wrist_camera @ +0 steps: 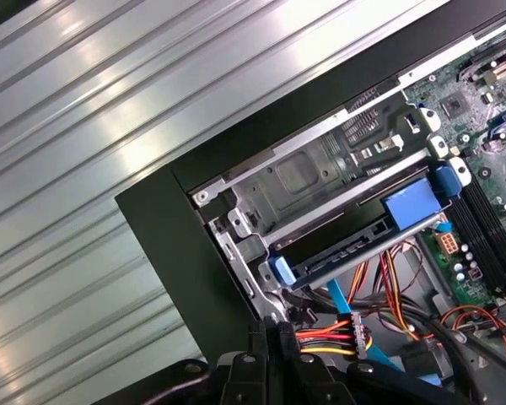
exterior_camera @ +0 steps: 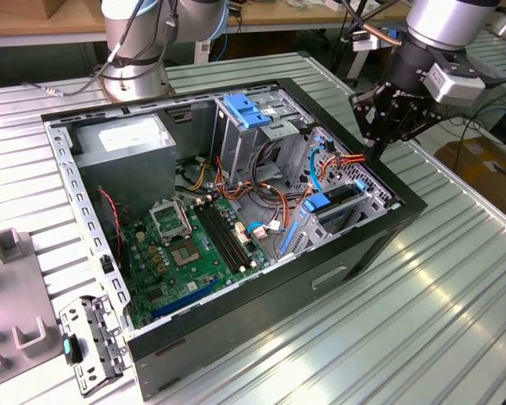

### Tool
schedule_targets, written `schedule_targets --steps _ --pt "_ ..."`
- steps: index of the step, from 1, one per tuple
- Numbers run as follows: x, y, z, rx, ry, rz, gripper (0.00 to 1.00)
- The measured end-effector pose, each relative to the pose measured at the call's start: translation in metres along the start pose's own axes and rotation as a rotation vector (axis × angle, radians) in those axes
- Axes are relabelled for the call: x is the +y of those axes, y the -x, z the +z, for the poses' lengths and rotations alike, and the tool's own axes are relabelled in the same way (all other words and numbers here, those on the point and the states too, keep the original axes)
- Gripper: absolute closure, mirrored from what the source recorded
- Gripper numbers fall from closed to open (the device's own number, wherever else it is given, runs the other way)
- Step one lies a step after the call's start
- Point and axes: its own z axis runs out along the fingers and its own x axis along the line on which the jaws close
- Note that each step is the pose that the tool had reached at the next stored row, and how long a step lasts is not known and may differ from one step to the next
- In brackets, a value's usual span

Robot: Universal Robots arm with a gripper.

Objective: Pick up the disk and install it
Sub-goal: 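Insert the first disk wire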

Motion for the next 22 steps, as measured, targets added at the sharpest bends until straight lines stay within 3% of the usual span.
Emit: schedule_targets --steps 2,17,22 --pt "0.0016 0.0025 -0.0001 -0.0001 -0.0001 0.0 0.84" --pt "0.0021 0.0036 -0.0002 -0.0001 -0.0001 0.0 0.84" --pt "0.0021 0.0036 0.0 0.0 0.0051 0.087 0.84"
